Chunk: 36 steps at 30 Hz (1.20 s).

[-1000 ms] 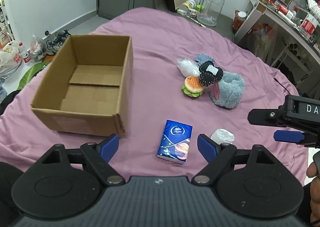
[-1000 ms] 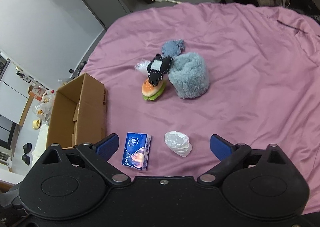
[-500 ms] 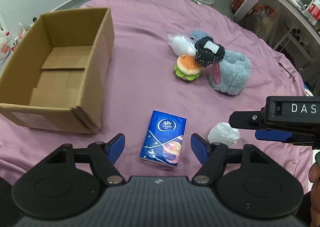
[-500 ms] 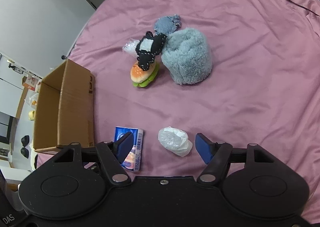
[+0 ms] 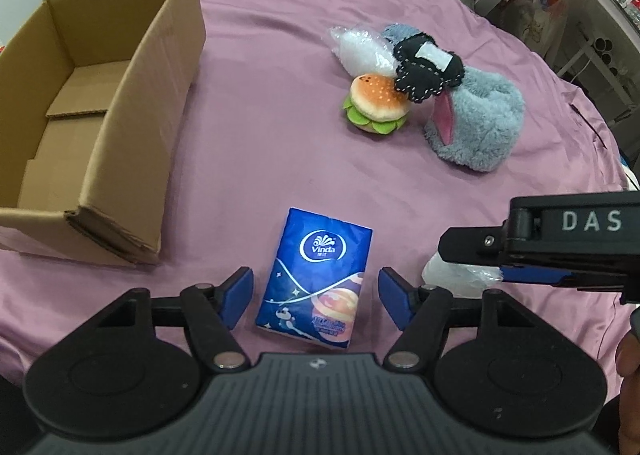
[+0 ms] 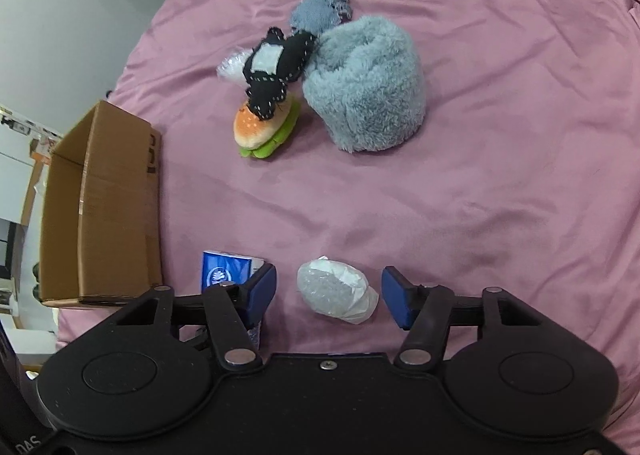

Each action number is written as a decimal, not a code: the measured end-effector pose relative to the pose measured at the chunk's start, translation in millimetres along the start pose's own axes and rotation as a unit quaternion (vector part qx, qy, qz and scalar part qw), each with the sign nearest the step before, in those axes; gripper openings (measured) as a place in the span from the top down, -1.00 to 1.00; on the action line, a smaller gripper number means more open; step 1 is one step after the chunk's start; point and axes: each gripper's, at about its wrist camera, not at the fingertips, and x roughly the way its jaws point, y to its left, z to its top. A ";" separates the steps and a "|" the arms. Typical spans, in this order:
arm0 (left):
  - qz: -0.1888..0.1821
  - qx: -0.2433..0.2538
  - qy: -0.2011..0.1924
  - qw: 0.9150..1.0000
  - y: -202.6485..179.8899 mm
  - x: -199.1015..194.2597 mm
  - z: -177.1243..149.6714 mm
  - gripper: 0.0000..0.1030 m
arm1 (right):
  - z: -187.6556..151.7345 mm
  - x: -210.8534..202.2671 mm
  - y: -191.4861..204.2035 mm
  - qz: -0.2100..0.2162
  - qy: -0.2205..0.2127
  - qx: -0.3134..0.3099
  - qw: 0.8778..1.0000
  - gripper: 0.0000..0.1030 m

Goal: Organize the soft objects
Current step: 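Reach down and grasp the blue tissue pack with the left gripper while the right grasps the white bundle, then carry the tissue pack and white bundle over the cardboard box with both grippers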

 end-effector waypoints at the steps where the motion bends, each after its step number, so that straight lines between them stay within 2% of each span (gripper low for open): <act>1: 0.000 -0.002 0.004 1.000 0.3 2.3 -0.2 -0.33 | -0.6 2.1 1.9 -0.003 0.002 -0.006 1.000 -0.08; 5: -0.001 -0.002 0.016 1.000 0.3 9.5 -2.1 -0.33 | -1.2 5.2 5.9 -0.005 0.008 -0.018 1.000 -0.05; 6: -0.001 -0.003 0.016 1.000 0.9 10.1 -3.0 -0.27 | -1.6 5.4 4.8 -0.007 0.009 -0.019 1.000 -0.03; 7: 0.000 -0.003 0.016 1.000 1.5 10.5 -3.9 -0.12 | -1.6 7.7 4.5 -0.010 0.011 -0.019 1.000 0.10; 8: 0.001 -0.004 0.019 1.000 1.9 11.5 -4.0 -0.08 | -2.1 9.6 3.7 -0.010 0.015 -0.020 1.000 0.22; 14: -0.006 -0.008 0.004 1.000 2.2 0.2 -6.1 -0.04 | -3.2 4.6 9.9 -0.005 0.005 -0.037 0.999 0.23; 23: -0.007 -0.010 -0.038 0.999 0.0 -34.7 -3.2 0.01 | -3.6 -23.5 11.9 0.015 -0.050 -0.039 0.998 0.23; 36: -0.008 -0.018 -0.097 0.995 4.2 -77.5 -3.7 0.01 | -11.5 -62.3 26.0 0.047 -0.135 -0.058 0.988 0.24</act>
